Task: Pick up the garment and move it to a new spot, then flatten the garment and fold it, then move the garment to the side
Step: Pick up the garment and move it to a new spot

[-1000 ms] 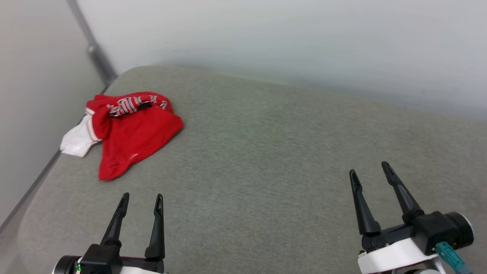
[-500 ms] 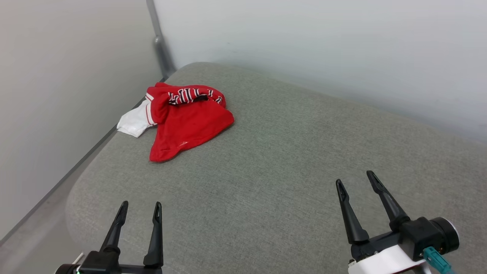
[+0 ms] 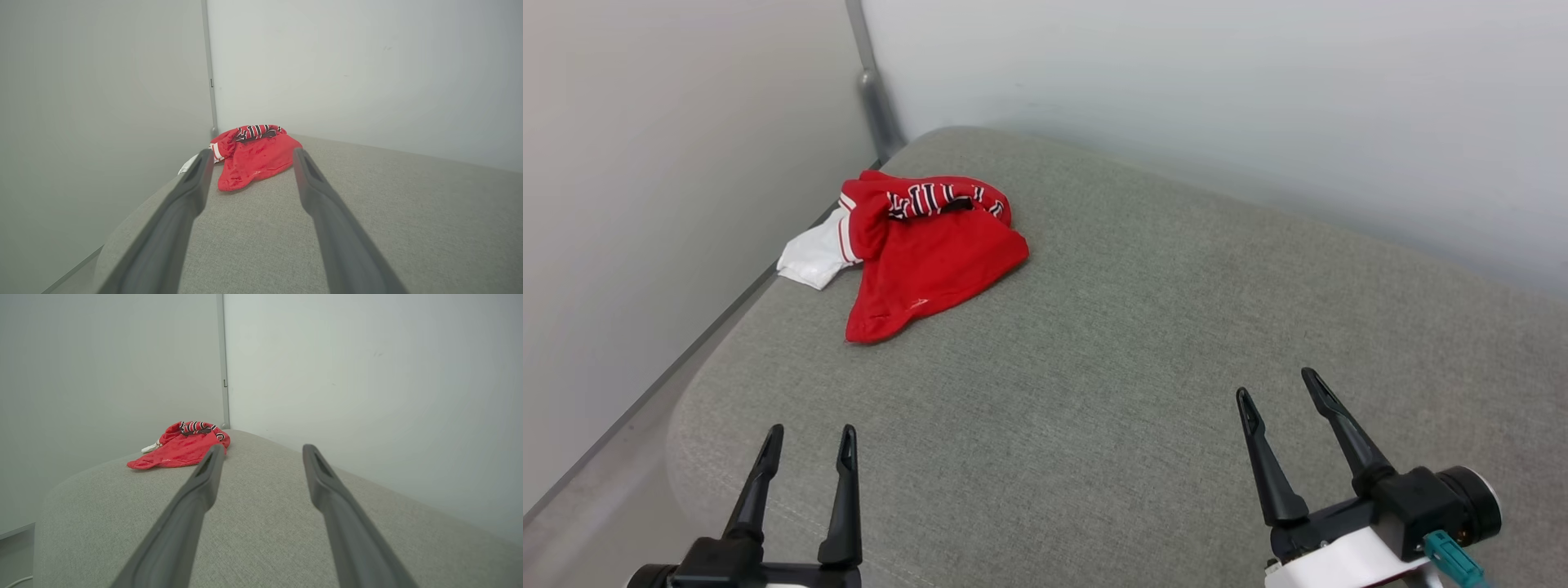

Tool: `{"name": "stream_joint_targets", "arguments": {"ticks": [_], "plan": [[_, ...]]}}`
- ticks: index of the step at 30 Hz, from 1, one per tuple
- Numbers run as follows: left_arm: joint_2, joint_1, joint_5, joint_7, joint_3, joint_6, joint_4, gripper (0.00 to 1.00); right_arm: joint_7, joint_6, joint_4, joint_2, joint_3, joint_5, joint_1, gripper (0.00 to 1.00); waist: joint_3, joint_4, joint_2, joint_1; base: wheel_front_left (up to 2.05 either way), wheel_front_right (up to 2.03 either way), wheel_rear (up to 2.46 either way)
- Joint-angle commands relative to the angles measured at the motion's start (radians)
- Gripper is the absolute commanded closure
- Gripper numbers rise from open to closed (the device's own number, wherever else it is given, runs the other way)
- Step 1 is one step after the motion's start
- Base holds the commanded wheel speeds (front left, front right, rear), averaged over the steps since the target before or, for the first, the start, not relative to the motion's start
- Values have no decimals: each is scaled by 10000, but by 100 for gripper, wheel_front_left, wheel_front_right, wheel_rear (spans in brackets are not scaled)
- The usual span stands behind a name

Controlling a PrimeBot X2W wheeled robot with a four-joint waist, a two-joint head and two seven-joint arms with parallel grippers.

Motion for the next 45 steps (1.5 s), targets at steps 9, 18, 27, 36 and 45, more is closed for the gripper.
{"name": "stream_joint_targets", "arguments": {"ticks": [9, 18, 27, 36, 45], "plan": [[-9, -1248, -1058, -28, 529, -376, 727, 0, -25, -3, -257, -18, 99, -785, -594, 0, 1494, -601, 0, 0, 0, 0, 0], [2246, -4441, -2939, -25, -54, -444, 2495, 0, -25, -5, -1043, -599, 84, -1481, -1444, 0, 3637, -1427, 0, 0, 0, 0, 0], [5643, -8349, -5450, 1491, -2507, -446, 5376, 0, -25, -5, -1587, -1013, 131, -1789, -2034, 0, 5360, -2139, 0, 0, 0, 0, 0], [7974, -10513, -9817, 5796, -4629, -436, 6073, 0, -25, -5, -1707, -1063, 244, -1923, -2431, 0, 6568, -2864, 0, 0, 0, 0, 0], [8567, -11097, -11851, 8915, -5381, -439, 6696, 0, -8, -8, -1670, -890, 301, -2026, -2607, 0, 7098, -3330, 0, 0, 0, 0, 0]]}}
